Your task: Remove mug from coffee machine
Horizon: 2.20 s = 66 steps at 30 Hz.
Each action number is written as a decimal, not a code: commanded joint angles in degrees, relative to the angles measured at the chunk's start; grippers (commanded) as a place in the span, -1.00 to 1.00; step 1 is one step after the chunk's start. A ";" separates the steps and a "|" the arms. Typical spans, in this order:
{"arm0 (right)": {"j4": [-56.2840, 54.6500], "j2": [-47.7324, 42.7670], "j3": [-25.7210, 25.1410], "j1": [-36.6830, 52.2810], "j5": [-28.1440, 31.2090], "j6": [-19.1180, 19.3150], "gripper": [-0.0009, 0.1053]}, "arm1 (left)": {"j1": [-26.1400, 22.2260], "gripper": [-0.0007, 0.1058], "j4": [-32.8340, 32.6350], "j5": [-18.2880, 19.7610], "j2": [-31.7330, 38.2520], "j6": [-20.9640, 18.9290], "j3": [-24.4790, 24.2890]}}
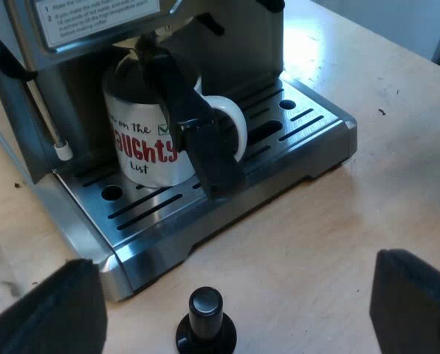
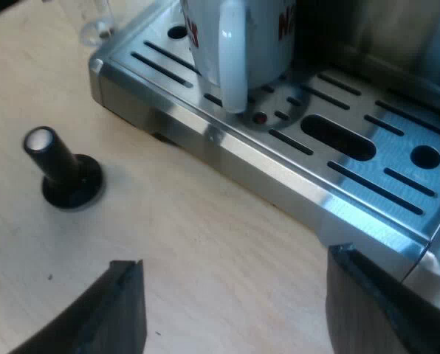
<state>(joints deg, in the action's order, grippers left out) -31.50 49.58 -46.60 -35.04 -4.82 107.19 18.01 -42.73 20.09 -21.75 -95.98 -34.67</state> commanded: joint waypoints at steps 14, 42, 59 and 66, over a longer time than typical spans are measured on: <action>22.22 8.24 9.38 -0.06 -0.34 -7.36 0.07 | 0.31 0.65 0.63 0.41 0.03 -0.61 -0.39; 63.53 14.87 26.08 -7.95 7.15 -8.54 0.07 | 0.31 0.65 0.63 0.41 0.03 -0.61 -0.39; 76.80 26.41 24.12 -7.95 7.15 -8.54 0.07 | 0.31 0.65 0.28 0.30 0.03 -0.61 -0.39; 76.80 30.94 20.86 -7.95 11.40 -8.54 0.07 | 0.31 0.65 0.28 0.30 0.03 -0.61 -0.39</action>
<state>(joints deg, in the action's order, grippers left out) 44.47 79.94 -25.10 -42.85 5.70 98.21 18.01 -43.09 20.09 -21.75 -95.98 -34.67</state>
